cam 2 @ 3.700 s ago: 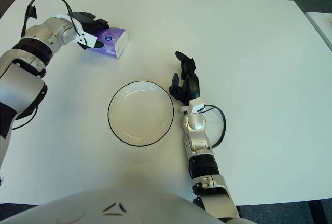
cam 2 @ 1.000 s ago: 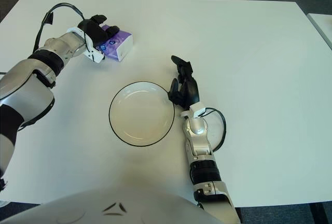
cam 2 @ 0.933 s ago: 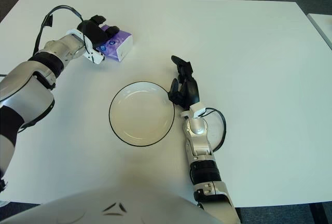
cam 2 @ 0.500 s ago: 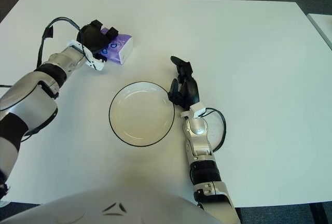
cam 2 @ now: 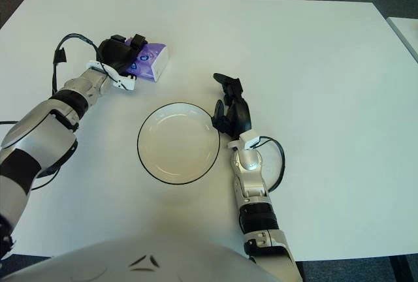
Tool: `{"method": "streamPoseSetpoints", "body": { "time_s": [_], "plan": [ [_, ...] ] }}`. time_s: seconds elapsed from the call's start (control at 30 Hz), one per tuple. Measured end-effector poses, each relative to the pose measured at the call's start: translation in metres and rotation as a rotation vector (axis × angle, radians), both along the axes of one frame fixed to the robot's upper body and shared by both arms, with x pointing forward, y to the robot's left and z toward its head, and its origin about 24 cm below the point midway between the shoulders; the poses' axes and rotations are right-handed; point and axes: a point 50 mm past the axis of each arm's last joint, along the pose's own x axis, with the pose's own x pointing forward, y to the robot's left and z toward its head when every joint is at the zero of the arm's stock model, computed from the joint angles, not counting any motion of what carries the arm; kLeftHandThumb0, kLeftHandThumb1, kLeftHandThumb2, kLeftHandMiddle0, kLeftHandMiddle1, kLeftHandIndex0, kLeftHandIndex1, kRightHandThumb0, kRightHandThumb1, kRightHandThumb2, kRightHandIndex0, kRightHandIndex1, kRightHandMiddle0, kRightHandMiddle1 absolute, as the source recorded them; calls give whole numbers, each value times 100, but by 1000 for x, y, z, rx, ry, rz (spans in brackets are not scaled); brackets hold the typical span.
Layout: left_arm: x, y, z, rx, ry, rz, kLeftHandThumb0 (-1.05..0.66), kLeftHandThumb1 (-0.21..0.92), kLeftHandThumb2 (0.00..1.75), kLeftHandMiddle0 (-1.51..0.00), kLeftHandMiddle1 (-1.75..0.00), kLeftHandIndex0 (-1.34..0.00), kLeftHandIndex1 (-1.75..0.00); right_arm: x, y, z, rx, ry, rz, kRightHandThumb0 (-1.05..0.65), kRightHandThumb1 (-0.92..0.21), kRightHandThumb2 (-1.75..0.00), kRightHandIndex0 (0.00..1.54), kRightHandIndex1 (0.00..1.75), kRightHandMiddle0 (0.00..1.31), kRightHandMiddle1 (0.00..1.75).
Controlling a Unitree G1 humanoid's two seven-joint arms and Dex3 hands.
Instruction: Put the tissue paper into the plate.
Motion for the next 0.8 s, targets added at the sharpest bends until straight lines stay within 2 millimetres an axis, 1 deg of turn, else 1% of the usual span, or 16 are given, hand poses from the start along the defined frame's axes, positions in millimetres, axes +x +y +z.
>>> {"method": "streamPoseSetpoints", "body": {
  "time_s": [0.2, 0.47, 0.8],
  "plan": [
    [-2, -1, -3, -102, 13, 17, -1, 3, 162, -81, -175, -65, -166, -2, -1, 0, 1, 0, 2, -58, -92, -76, 45, 19, 2, 111],
    [-3, -3, -4, -179, 18, 24, -1, 3, 163, -81, -175, -66, -167, -5, -4, -2, 15, 9, 5, -57, -92, -71, 45, 22, 3, 111],
    [-5, 1, -4, -283, 16, 42, -1, -1, 166, -83, -175, -69, -166, -8, -4, -2, 11, 8, 32, -57, -92, -65, 40, 37, 8, 111]
  ]
}}
